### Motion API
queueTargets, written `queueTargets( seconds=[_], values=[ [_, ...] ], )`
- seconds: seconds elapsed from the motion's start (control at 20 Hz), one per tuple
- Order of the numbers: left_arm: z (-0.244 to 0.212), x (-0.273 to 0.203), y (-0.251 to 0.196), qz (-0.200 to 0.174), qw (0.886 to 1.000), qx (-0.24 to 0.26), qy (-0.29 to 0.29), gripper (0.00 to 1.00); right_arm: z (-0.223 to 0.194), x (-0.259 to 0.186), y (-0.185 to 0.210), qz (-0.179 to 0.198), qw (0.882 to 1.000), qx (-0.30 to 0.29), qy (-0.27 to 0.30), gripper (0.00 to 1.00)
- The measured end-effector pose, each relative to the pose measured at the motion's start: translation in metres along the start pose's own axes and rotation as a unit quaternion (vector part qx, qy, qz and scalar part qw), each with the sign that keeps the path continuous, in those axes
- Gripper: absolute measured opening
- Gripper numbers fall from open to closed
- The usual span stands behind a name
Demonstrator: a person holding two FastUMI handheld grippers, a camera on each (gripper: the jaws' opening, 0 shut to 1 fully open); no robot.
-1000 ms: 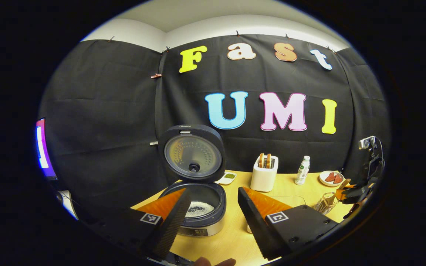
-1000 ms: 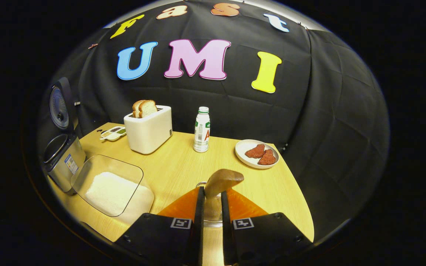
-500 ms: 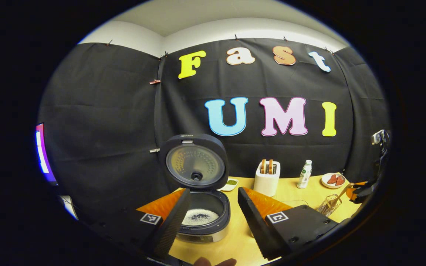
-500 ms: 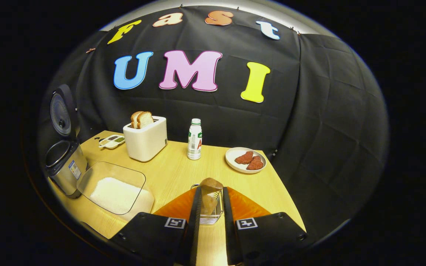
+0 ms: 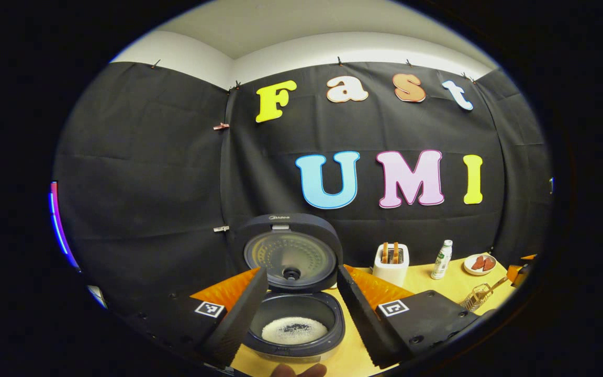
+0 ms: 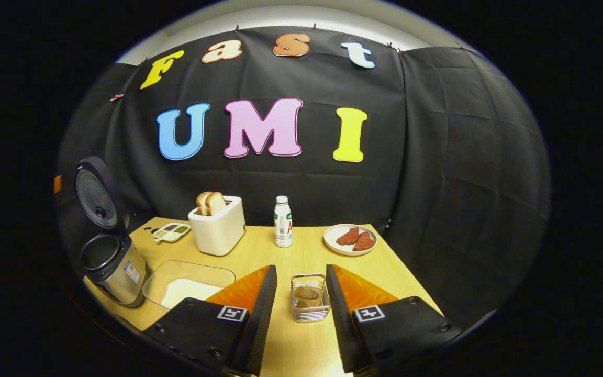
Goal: Close the left gripper, press the button to open the rice cooker; take a wooden spoon from the chopstick holder with the right hand, scoop a spoonful of rice and pour it into the rice cooker, then put the wooden spoon back into the chopstick holder.
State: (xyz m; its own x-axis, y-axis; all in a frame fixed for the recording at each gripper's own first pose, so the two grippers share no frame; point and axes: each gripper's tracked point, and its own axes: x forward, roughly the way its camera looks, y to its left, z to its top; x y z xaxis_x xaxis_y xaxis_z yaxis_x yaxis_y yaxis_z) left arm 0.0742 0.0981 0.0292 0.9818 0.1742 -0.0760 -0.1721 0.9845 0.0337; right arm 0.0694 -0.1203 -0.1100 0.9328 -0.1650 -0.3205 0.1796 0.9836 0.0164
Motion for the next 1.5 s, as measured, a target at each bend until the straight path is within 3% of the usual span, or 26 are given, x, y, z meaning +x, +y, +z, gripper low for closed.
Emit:
queueTargets(
  seconds=[0.1,0.25,0.3,0.4,0.75,0.95,1.2,1.5],
  values=[
    [0.01,0.016,0.012,0.003,1.0,0.001,-0.011,0.92,0.01,-0.006,0.012,0.011,1.0,0.0,-0.015,0.68],
    [0.022,0.047,0.017,-0.013,1.0,-0.01,-0.022,0.96,0.02,-0.014,0.03,0.02,0.999,-0.014,-0.034,0.7],
    [0.028,0.058,0.018,-0.016,0.999,-0.01,-0.026,0.94,0.023,-0.016,0.035,0.023,0.999,-0.017,-0.039,0.79],
    [0.035,0.082,0.02,-0.021,0.999,0.004,-0.031,0.94,0.026,-0.02,0.045,0.027,0.998,-0.023,-0.046,0.83],
    [0.072,0.146,0.017,-0.037,0.997,0.018,-0.063,0.95,0.024,-0.027,0.073,0.037,0.998,-0.038,-0.046,0.83],
    [0.065,0.178,0.019,-0.043,0.998,-0.011,-0.033,0.96,0.028,-0.031,0.084,0.042,0.997,-0.05,-0.051,0.83],
    [0.052,0.203,0.033,-0.02,1.0,-0.007,0.006,0.93,0.033,-0.031,0.097,0.053,0.995,-0.065,-0.058,0.83],
    [0.033,0.194,0.034,-0.028,0.999,-0.021,0.031,0.93,0.046,-0.029,0.11,0.06,0.994,-0.055,-0.066,0.88]
  ],
)
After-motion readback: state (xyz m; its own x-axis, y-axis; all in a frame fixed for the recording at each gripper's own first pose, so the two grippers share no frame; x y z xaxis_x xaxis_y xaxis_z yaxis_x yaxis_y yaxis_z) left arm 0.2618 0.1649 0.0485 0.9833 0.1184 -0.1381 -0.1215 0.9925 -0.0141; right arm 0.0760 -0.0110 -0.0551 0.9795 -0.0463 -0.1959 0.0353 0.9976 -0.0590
